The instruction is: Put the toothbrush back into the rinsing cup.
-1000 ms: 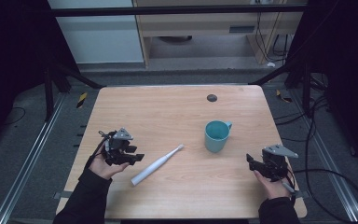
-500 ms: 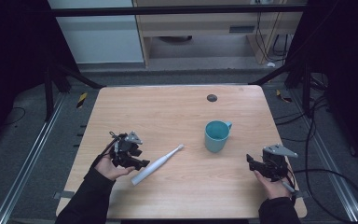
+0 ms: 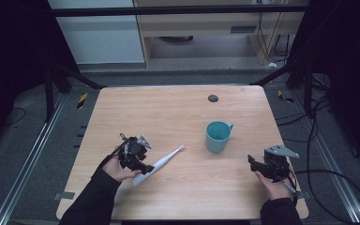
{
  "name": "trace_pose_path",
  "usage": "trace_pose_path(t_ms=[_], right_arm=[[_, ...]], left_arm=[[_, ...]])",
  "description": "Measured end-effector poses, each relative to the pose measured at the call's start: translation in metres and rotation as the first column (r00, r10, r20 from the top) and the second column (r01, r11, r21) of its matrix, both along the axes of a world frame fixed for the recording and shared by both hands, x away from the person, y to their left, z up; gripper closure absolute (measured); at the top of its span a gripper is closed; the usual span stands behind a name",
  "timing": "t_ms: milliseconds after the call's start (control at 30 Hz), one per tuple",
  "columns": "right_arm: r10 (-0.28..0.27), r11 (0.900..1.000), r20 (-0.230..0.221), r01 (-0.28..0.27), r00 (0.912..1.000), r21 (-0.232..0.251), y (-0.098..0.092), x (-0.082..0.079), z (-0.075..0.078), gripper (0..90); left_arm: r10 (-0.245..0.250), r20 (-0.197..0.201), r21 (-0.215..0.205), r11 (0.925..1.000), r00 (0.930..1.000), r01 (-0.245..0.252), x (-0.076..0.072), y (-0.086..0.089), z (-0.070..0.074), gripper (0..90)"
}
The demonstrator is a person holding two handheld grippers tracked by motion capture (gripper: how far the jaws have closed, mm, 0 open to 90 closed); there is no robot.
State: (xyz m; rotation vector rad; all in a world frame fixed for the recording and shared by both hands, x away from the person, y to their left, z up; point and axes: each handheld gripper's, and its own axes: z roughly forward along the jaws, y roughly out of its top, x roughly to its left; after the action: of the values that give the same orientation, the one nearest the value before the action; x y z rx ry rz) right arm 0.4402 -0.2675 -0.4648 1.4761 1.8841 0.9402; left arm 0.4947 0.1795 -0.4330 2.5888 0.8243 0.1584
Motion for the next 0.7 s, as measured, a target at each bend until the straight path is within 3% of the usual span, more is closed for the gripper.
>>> trace_pose_path(t_ms=[700], right_arm=[[0.003,1.0,-0.003,-0.003,1.0,-0.011,0.0,0.001,-0.001,33.2]], left_arm=[[-0.002,-0.102,0.084,0.9965,0.9948,0.01,0.014,-0.017,-0.019,48.5]])
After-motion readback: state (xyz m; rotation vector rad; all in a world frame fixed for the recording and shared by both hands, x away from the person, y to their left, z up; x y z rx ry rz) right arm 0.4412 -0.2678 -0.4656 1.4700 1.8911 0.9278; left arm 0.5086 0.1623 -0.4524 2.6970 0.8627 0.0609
